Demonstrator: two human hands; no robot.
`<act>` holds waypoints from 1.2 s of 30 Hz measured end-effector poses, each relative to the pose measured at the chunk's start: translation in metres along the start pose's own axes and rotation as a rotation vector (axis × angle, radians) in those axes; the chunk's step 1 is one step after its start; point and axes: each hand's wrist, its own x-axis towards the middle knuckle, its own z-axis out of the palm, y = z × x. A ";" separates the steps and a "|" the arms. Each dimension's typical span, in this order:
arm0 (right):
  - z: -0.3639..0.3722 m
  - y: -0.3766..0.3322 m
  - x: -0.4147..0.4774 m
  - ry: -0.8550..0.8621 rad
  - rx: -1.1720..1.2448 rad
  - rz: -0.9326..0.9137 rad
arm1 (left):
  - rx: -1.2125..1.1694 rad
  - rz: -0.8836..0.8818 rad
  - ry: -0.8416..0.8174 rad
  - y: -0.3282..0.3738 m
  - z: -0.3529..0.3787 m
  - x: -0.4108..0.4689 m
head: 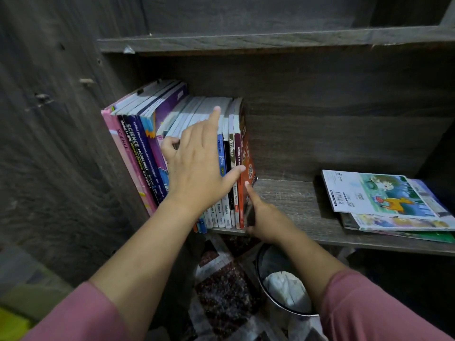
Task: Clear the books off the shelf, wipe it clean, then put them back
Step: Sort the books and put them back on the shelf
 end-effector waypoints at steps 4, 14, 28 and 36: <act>-0.010 0.000 -0.010 -0.001 -0.009 -0.005 | 0.027 0.096 -0.011 0.015 -0.005 0.001; -0.020 0.005 -0.033 -0.010 0.011 -0.115 | -0.004 -0.078 -0.017 0.031 -0.002 -0.003; -0.028 0.009 -0.035 -0.002 0.062 -0.136 | 0.239 -0.059 -0.164 0.026 -0.010 -0.011; -0.020 0.012 -0.032 -0.045 0.111 -0.198 | 0.155 -0.084 -0.078 0.035 -0.027 -0.013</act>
